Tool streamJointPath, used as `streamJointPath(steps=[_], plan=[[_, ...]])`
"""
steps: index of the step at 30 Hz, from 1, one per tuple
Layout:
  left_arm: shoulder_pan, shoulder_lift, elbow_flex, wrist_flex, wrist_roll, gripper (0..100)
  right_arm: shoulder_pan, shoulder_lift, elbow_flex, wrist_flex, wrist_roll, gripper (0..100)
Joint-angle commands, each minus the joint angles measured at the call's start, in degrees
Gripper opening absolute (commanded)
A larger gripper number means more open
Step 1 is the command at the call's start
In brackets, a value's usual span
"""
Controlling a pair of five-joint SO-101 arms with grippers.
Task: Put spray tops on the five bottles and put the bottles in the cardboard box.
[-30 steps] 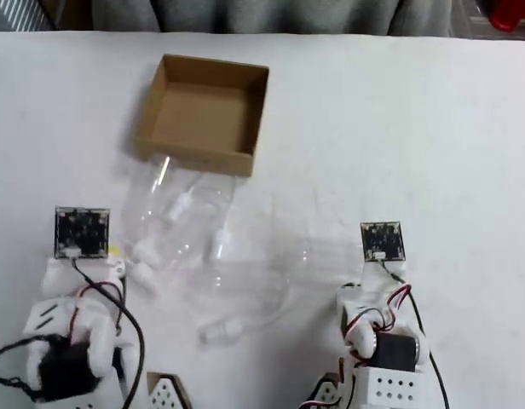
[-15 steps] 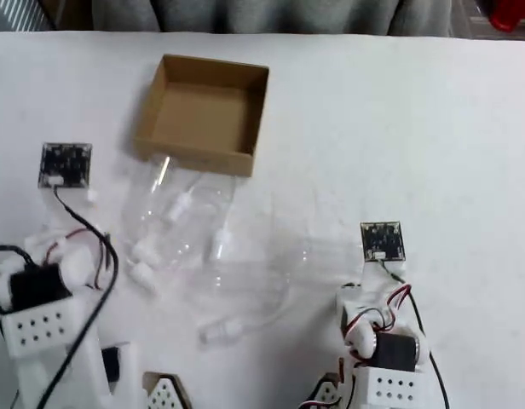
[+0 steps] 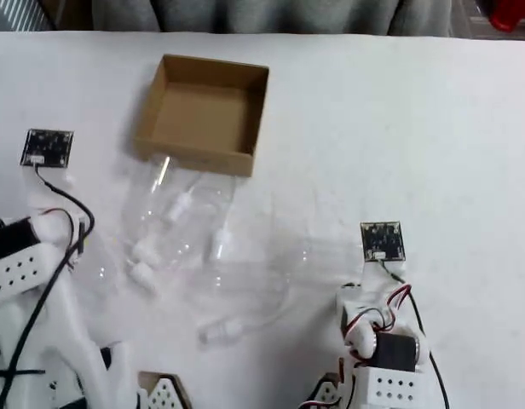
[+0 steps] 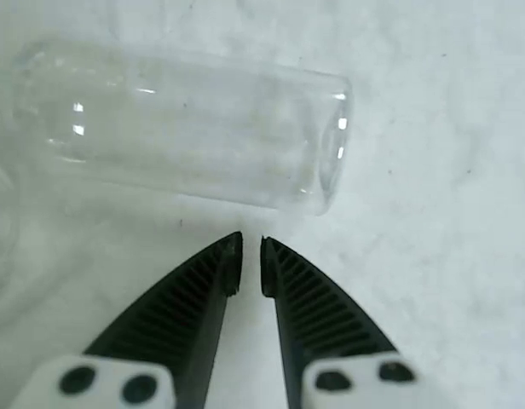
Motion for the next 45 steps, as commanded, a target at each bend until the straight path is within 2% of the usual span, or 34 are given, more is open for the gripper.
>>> streamJointPath(steps=[1, 4, 10, 16, 22, 26, 36, 45], plan=[[-2.42, 0.4, -2.64, -1.41, -0.7, 16, 0.57, -0.04, 0.44, -0.48, 0.53, 1.5], [-4.18, 0.66, -2.64, -1.41, -0.7, 21, 0.57, -0.04, 0.44, -0.48, 0.53, 1.5], [-5.67, 0.92, 0.62, -2.73, -0.88, 21, 0.57, -0.04, 0.44, -0.48, 0.53, 1.5], [-5.41, 1.01, 8.79, -14.95, -0.7, 21, 0.57, -0.04, 0.44, -0.48, 0.53, 1.5], [-5.32, 1.1, 11.78, -17.58, 0.09, 21, 0.57, -0.04, 0.44, -0.48, 0.53, 1.5], [-5.32, 4.79, 11.78, -20.48, 4.31, 21, 0.57, -0.04, 0.44, -0.48, 0.53, 1.5], [-5.32, 23.34, 4.04, -21.1, 4.31, 21, 0.66, -0.04, 0.44, -0.48, 0.53, 1.5], [-5.67, 26.51, 2.99, -21.01, 4.22, 24, 0.66, -0.04, 0.44, -0.48, 0.53, 1.5]])
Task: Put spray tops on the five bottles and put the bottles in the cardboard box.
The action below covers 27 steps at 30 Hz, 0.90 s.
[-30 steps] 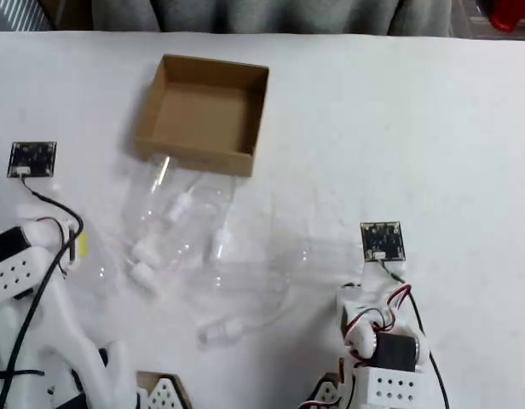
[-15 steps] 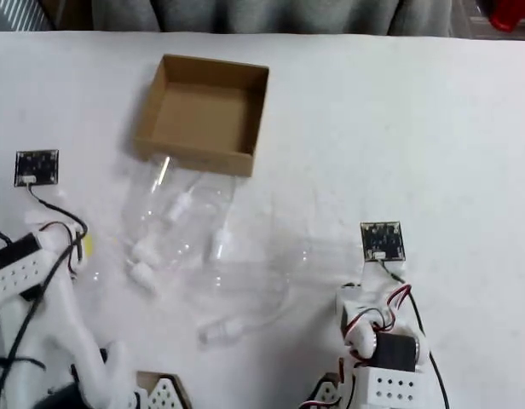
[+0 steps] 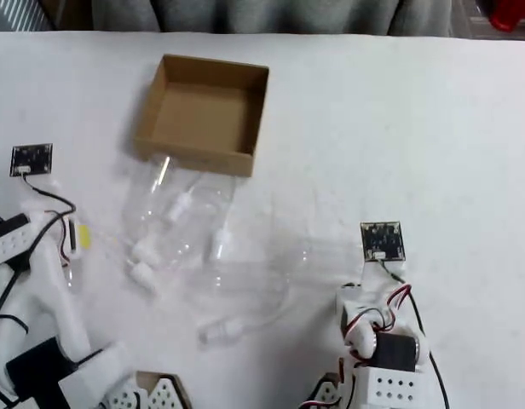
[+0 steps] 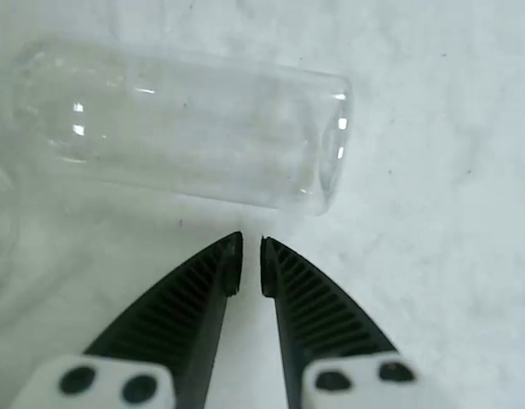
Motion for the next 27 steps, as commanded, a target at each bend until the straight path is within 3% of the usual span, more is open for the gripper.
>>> streamJointPath(steps=[1, 16, 19, 24, 27], plan=[[-0.4, 2.68, -0.09, -0.18, 0.53, 26, 0.66, -0.04, 0.44, -0.48, 0.53, 1.5], [-0.4, 3.12, -1.49, 3.43, -4.48, 29, 0.66, -0.04, 0.44, -0.48, 0.53, 1.5], [-0.92, 3.12, -1.49, 3.43, -4.48, 23, 0.75, -0.04, 0.44, -0.48, 0.53, 1.5], [-5.32, 3.12, -3.6, 3.43, -4.31, 3, 2.86, -0.04, 0.44, -0.48, 0.53, 1.5], [-9.36, 3.12, -5.63, 3.96, 1.49, 5, 3.03, -0.04, 0.44, -0.48, 0.53, 1.5]])
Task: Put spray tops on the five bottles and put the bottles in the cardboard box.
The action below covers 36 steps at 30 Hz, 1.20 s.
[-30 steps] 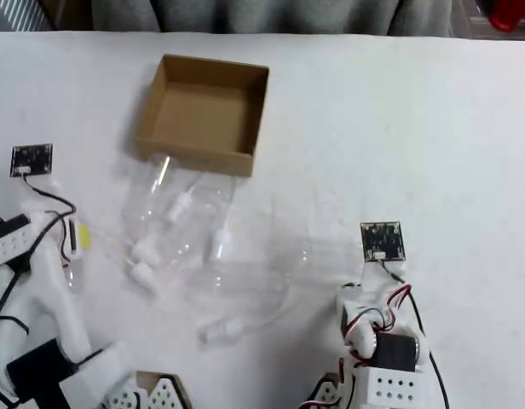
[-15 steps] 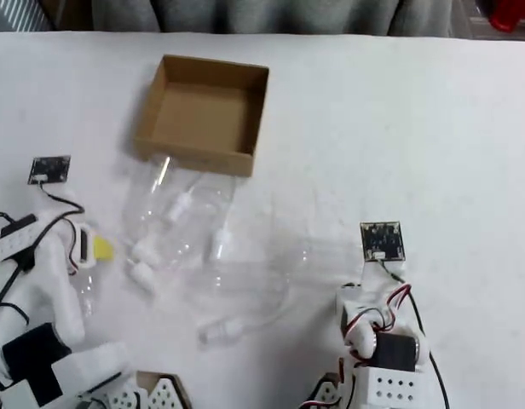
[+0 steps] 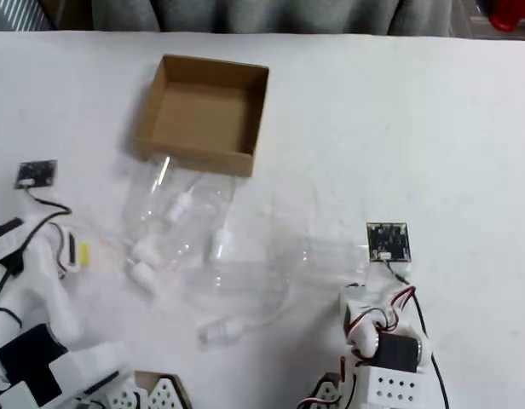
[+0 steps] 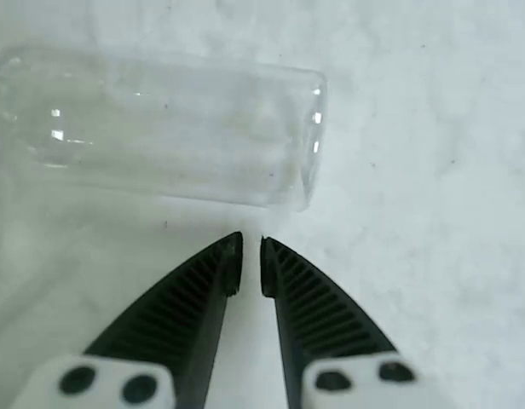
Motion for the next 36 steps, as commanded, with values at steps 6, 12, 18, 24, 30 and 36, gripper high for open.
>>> streamJointPath(steps=[6, 12, 18, 24, 30, 36], plan=[[-12.53, -0.48, -8.7, 0.79, 24.18, 8, 0.84, -0.04, 0.44, -0.48, 0.53, 1.5], [-14.99, -0.48, -9.67, 0.7, 40.97, 10, 0.84, -0.04, 0.44, -0.48, 0.53, 1.5], [-14.55, -0.4, -8.79, 0.7, 44.92, 29, 0.84, -0.04, 0.44, -0.48, 0.53, 1.5], [-14.73, -0.4, -8.79, 0.7, 44.4, 31, 0.84, -0.04, 0.44, -0.48, 0.53, 1.5], [-14.73, -0.84, -9.05, 1.23, 36.92, 30, 0.84, -0.04, 0.44, -0.48, 0.53, 1.5], [-14.64, -4.0, -12.31, 5.01, 25.76, 30, 0.84, -0.04, 0.44, -0.48, 0.53, 1.5]])
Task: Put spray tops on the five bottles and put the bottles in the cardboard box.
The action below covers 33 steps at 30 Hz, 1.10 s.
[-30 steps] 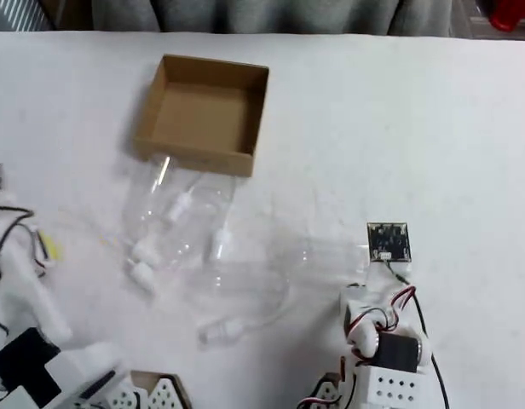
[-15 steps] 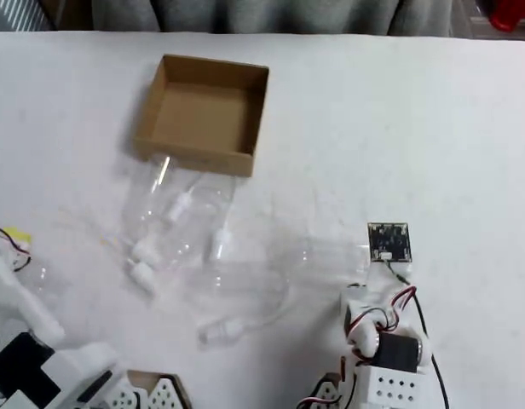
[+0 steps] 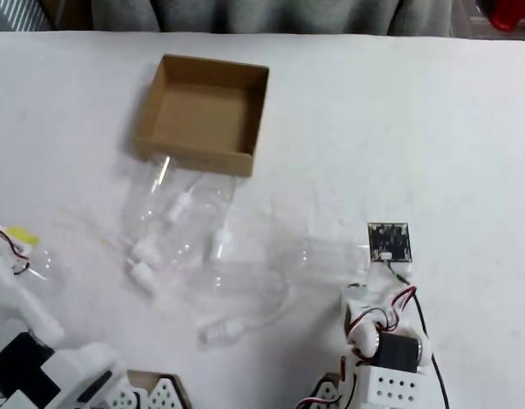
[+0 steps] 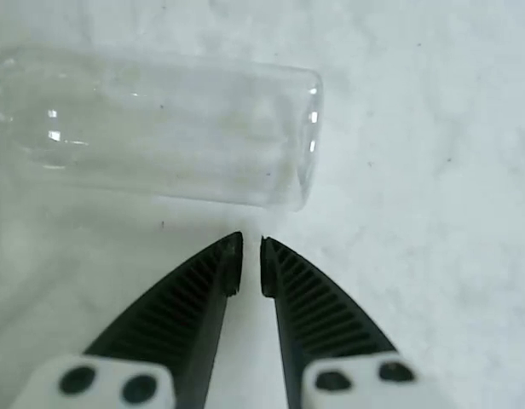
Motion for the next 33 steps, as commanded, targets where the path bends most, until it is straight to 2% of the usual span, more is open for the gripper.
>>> streamJointPath(steps=[1, 6, 10, 12, 16, 18, 24, 33], plan=[[-0.31, -5.05, -7.03, 6.86, -8.53, 30, 0.4, -0.04, 0.44, -0.48, 0.53, 1.5], [0.22, -9.8, -13.71, 16.62, -15.65, 30, 0.31, -0.04, 0.44, -0.48, 0.53, 1.5], [1.27, -11.91, -16.0, 23.3, -28.04, 29, 0.4, -0.04, 0.44, -0.48, 0.53, 1.5], [2.24, -12.53, -16.0, 26.46, -35.25, 22, 0.4, -0.04, 0.44, -0.48, 0.53, 1.5], [3.82, -12.62, -15.91, 32.88, -47.03, 2, 0.31, -0.04, 0.44, -0.48, 0.53, 1.5], [4.44, -12.62, -14.15, 34.73, -50.2, 4, 0.31, -0.04, 0.44, -0.48, 0.53, 1.5], [7.52, -12.7, -3.78, 30.59, -58.02, 2, 0.4, -0.04, 0.44, -0.48, 0.53, 1.5], [8.13, -12.7, 7.74, 12.92, -58.99, 2, 0.4, -0.04, 0.44, -0.48, 0.53, 1.5]])
